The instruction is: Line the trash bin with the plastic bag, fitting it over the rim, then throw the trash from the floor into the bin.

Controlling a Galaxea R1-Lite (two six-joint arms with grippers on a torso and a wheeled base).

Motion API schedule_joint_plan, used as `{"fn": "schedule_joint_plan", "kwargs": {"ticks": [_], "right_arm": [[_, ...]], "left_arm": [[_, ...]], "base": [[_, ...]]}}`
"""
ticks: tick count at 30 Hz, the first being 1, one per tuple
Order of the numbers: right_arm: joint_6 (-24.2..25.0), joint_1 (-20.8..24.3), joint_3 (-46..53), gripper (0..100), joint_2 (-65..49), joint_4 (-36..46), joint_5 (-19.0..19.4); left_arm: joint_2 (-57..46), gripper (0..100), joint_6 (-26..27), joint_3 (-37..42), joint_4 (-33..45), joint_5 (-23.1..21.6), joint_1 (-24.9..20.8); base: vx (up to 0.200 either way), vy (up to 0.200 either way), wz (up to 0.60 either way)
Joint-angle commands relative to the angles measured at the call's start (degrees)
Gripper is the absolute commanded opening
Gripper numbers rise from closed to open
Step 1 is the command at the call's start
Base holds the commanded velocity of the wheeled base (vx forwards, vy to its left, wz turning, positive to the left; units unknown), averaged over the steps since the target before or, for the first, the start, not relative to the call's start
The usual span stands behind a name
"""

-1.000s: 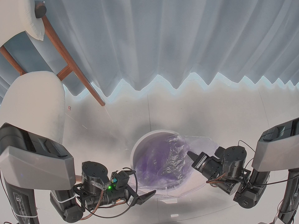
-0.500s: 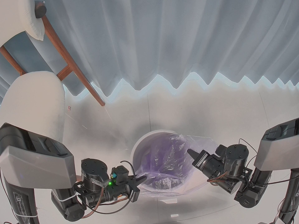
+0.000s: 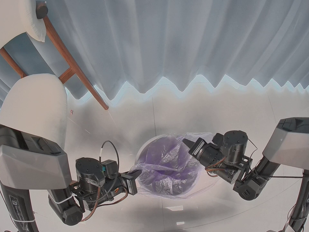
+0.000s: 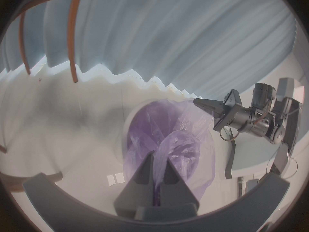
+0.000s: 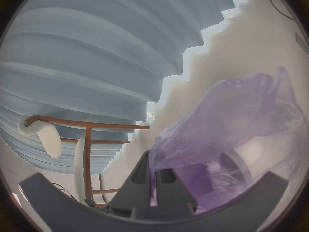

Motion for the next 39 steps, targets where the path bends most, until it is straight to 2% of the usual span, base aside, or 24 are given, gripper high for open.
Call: {"fn": "schedule_joint_plan", "kwargs": {"ticks": [1,10,17,23,29,32,34,39], "right_arm": [[0.0,-0.3,-8.7,0,-1.3,6.3,3.1],[0.0,-2.0,-23.3,0,2.6,19.3,4.1],[-0.2,-4.8,-32.0,0,7.7,23.7,4.1],[-0.3,-5.7,-37.0,0,9.9,26.0,4.1],[-0.3,-5.6,-39.2,0,9.9,27.7,4.1],[-0.4,-5.4,-39.2,0,9.8,27.7,4.1],[-0.4,-5.2,-38.8,0,9.7,27.7,4.1],[-0.9,-5.1,-36.4,0,9.6,27.3,4.0]], "left_arm": [[-1.7,0,-5.4,-0.1,0.0,4.6,0.1],[-1.4,0,-12.2,-0.2,0.0,6.8,-0.1],[0.2,0,-15.1,-0.3,0.0,9.4,0.8],[1.2,0,-15.6,-1.6,-0.1,9.1,3.4],[0.6,0,-15.5,-2.6,0.0,7.8,3.6],[0.3,0,-14.9,-2.3,0.0,4.9,3.2],[0.3,0,-14.5,-2.4,0.0,4.6,3.1],[2.4,0,-12.8,-2.8,-0.1,6.4,2.8]], "base": [[0.0,0.0,0.0],[0.0,0.0,0.0],[0.0,0.0,0.0],[0.0,0.0,0.0],[0.0,0.0,0.0],[0.2,0.0,0.0],[0.2,0.0,0.0],[0.16,0.0,0.0]]}}
